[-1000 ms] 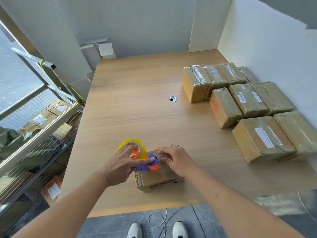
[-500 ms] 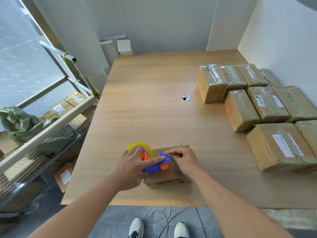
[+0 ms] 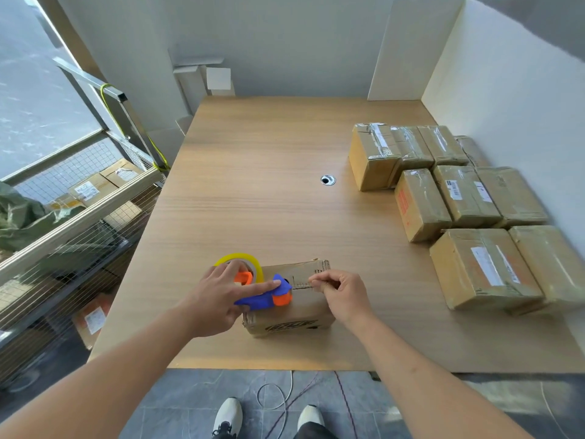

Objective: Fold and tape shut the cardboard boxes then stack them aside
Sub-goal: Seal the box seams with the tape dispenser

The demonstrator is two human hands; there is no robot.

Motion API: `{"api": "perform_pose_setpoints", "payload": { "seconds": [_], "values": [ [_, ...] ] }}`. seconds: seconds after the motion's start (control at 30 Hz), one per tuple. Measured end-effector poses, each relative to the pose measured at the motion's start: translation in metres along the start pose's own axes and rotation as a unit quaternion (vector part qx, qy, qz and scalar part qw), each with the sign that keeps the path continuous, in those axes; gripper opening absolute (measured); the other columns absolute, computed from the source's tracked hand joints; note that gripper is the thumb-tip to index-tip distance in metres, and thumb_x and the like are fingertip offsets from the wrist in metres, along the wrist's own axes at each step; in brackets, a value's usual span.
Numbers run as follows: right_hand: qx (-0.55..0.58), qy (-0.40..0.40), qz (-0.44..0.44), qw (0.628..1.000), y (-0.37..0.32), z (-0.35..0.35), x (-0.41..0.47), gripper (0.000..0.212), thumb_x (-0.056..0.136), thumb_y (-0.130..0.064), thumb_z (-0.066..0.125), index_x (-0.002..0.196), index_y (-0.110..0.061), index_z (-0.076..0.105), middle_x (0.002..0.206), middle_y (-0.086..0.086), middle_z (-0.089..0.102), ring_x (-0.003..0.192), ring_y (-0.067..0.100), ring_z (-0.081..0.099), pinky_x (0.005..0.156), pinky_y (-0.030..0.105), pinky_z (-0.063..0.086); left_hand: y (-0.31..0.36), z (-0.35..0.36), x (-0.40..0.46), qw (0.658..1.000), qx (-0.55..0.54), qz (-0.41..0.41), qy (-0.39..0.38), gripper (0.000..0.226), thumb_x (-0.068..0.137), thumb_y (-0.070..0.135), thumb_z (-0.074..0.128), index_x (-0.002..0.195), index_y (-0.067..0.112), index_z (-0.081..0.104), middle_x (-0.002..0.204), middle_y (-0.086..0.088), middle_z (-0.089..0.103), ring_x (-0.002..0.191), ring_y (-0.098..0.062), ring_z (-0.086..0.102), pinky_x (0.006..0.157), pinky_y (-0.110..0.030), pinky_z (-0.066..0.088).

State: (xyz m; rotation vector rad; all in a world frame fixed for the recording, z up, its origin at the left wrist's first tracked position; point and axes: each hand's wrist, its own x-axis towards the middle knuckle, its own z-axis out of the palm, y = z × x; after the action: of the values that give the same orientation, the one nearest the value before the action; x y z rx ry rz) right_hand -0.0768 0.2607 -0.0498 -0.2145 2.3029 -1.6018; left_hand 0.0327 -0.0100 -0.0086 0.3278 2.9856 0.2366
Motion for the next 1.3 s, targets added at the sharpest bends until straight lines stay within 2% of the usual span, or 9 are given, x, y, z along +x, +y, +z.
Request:
{"api": "perform_pose_setpoints", "payload": {
  "seconds": [0.23, 0.33, 0.43, 0.57, 0.77, 0.97, 1.1, 1.2, 1.3],
  "values": [
    [-0.063, 0.037, 0.030, 0.997, -0.004, -0.037, -0.014, 0.016, 0.085, -0.016, 0.084, 0.078, -0.029, 0.080, 0.082, -0.014, 0.076, 0.078, -0.001, 0.068, 0.076, 0.012, 0.049, -0.003, -0.004, -0.001, 1.000, -0.014, -0.002, -0.023, 0.086, 0.095, 0.033, 0.067, 0.144, 0.077, 0.012, 0.139, 0.003, 0.037, 0.130, -0.022, 0.042, 0.111, -0.038, 0.035],
    [-0.081, 0.052, 0.060, 0.994, 0.000, -0.063, -0.014, 0.015, 0.085, -0.020, 0.084, 0.079, -0.032, 0.078, 0.085, -0.014, 0.075, 0.083, 0.001, 0.068, 0.081, 0.022, 0.054, -0.004, -0.006, 0.000, 0.999, -0.019, -0.009, -0.028, 0.086, 0.096, 0.032, 0.065, 0.142, 0.079, 0.009, 0.140, 0.004, 0.035, 0.133, -0.022, 0.040, 0.112, -0.036, 0.033],
    [-0.067, 0.039, 0.112, 0.991, -0.001, -0.071, -0.010, 0.011, 0.089, -0.016, 0.079, 0.084, -0.026, 0.078, 0.085, -0.003, 0.076, 0.065, 0.009, 0.062, 0.061, 0.030, 0.058, 0.000, -0.008, 0.004, 0.999, -0.015, 0.000, -0.030, 0.088, 0.095, 0.030, 0.065, 0.142, 0.079, 0.009, 0.139, 0.005, 0.035, 0.133, -0.021, 0.038, 0.112, -0.036, 0.032],
    [-0.038, 0.040, 0.152, 0.987, 0.006, -0.066, 0.001, 0.003, 0.092, -0.020, 0.076, 0.090, -0.021, 0.079, 0.084, 0.002, 0.074, 0.049, 0.013, 0.051, 0.048, 0.028, 0.050, 0.000, -0.009, 0.008, 0.999, -0.028, 0.002, -0.037, 0.088, 0.094, 0.027, 0.067, 0.141, 0.080, 0.013, 0.135, 0.007, 0.035, 0.130, -0.019, 0.037, 0.110, -0.034, 0.030],
    [-0.054, 0.030, 0.169, 0.984, 0.019, -0.056, 0.020, 0.007, 0.091, -0.026, 0.076, 0.085, -0.029, 0.079, 0.081, -0.003, 0.073, 0.063, 0.009, 0.057, 0.048, 0.025, 0.047, -0.001, -0.004, 0.010, 0.998, -0.048, -0.003, -0.032, 0.092, 0.091, 0.021, 0.069, 0.140, 0.080, 0.019, 0.133, 0.011, 0.033, 0.128, -0.017, 0.036, 0.109, -0.031, 0.027],
    [-0.031, 0.023, 0.205, 0.978, 0.036, -0.037, 0.027, 0.006, 0.093, -0.025, 0.075, 0.096, -0.027, 0.080, 0.083, -0.007, 0.076, 0.057, 0.006, 0.054, 0.047, 0.022, 0.044, 0.000, -0.002, 0.011, 0.998, -0.057, -0.008, -0.025, 0.096, 0.087, 0.018, 0.071, 0.141, 0.079, 0.020, 0.126, 0.016, 0.028, 0.128, -0.015, 0.034, 0.109, -0.033, 0.028],
    [0.055, 0.020, 0.244, 0.968, 0.040, -0.017, 0.025, 0.025, 0.095, -0.022, 0.073, 0.120, -0.020, 0.076, 0.091, -0.005, 0.076, 0.063, 0.017, 0.059, 0.057, 0.029, 0.054, -0.001, 0.004, 0.012, 0.998, -0.062, -0.007, -0.006, 0.100, 0.082, 0.015, 0.074, 0.141, 0.078, 0.023, 0.124, 0.015, 0.031, 0.125, -0.017, 0.039, 0.109, -0.038, 0.032],
    [0.044, 0.017, 0.227, 0.973, 0.040, -0.016, 0.023, 0.063, 0.094, -0.021, 0.074, 0.151, -0.031, 0.049, 0.136, -0.003, 0.063, 0.112, 0.023, 0.067, 0.086, 0.040, 0.062, -0.001, 0.006, 0.012, 0.998, -0.058, -0.007, 0.002, 0.103, 0.081, 0.012, 0.074, 0.140, 0.079, 0.022, 0.125, 0.012, 0.034, 0.124, -0.017, 0.038, 0.109, -0.037, 0.030],
    [-0.096, 0.027, 0.118, 0.988, 0.025, -0.007, 0.021, 0.056, 0.101, -0.008, 0.053, 0.154, -0.027, 0.045, 0.159, -0.004, 0.044, 0.145, 0.015, 0.042, 0.118, 0.024, 0.031, 0.000, 0.006, 0.011, 0.998, -0.058, -0.002, -0.004, 0.103, 0.084, 0.013, 0.072, 0.139, 0.080, 0.018, 0.126, 0.010, 0.034, 0.127, -0.019, 0.036, 0.109, -0.033, 0.023]
  ]
}}
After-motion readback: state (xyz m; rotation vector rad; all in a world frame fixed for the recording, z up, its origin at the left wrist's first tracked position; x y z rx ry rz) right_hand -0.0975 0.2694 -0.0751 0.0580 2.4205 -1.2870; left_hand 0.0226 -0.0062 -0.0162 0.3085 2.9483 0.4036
